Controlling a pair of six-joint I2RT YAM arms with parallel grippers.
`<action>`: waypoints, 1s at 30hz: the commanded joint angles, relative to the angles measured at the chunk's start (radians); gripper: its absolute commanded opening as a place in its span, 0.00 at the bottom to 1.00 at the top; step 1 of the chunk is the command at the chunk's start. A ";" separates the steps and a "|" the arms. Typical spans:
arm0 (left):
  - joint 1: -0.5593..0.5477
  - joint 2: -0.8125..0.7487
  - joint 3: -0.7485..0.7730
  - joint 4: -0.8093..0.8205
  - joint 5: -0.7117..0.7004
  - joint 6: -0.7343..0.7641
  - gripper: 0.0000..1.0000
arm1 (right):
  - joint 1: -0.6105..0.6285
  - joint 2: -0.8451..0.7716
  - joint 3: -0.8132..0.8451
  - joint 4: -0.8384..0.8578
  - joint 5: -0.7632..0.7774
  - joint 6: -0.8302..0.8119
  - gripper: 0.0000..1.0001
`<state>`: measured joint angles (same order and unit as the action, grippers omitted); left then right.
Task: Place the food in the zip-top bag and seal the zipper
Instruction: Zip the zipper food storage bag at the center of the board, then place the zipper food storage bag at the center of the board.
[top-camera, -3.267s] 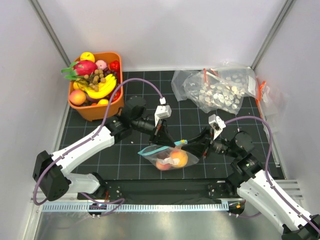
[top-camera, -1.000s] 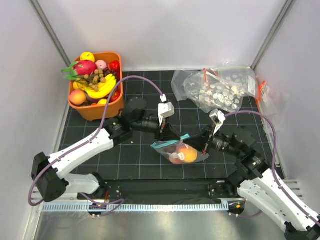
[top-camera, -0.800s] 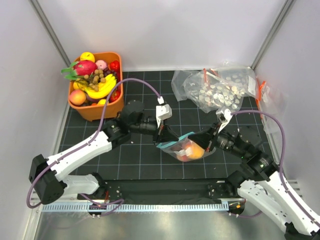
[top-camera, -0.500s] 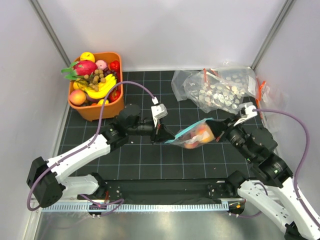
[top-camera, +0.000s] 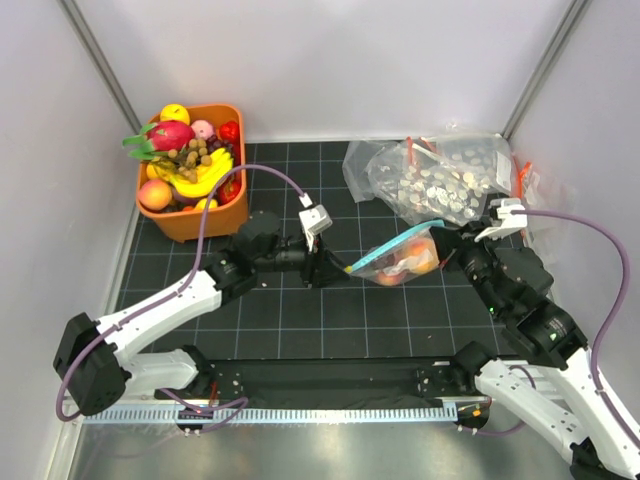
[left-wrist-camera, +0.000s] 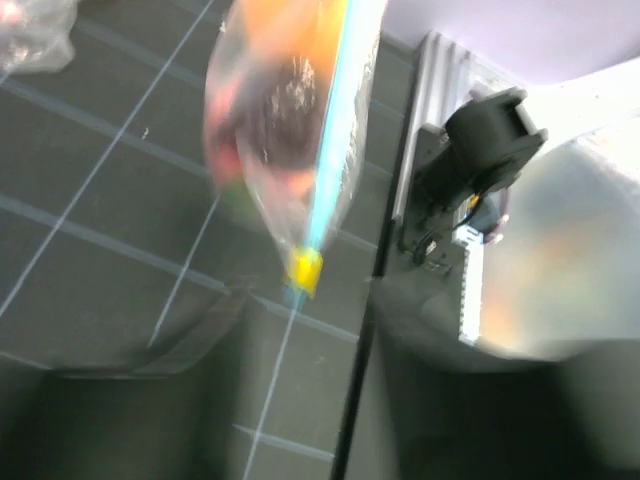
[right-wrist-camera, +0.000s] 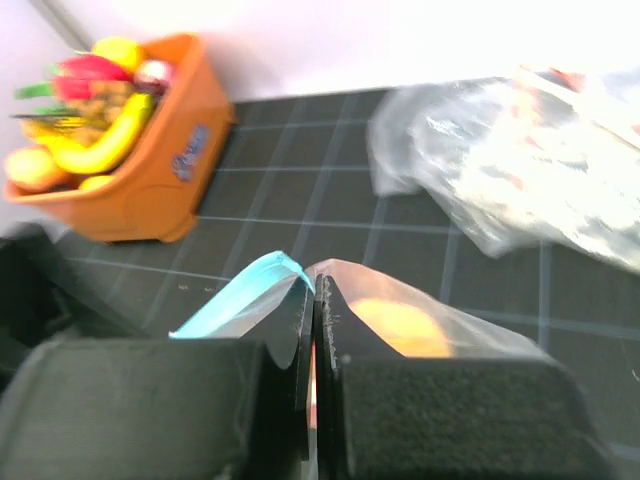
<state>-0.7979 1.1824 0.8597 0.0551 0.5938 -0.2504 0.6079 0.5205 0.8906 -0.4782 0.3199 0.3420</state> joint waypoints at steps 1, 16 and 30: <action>0.006 -0.021 -0.021 -0.109 -0.069 -0.009 0.65 | -0.014 0.038 0.024 0.185 -0.245 -0.063 0.01; 0.006 0.005 0.076 -0.112 -0.290 0.146 0.99 | -0.014 0.300 0.084 0.319 -0.676 -0.005 0.01; 0.005 0.071 0.091 -0.193 -0.354 0.102 0.00 | -0.013 0.391 -0.021 0.400 -0.638 0.029 0.51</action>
<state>-0.7959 1.2453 0.9047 -0.1032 0.3134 -0.1123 0.5930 0.9047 0.8886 -0.1379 -0.3531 0.3664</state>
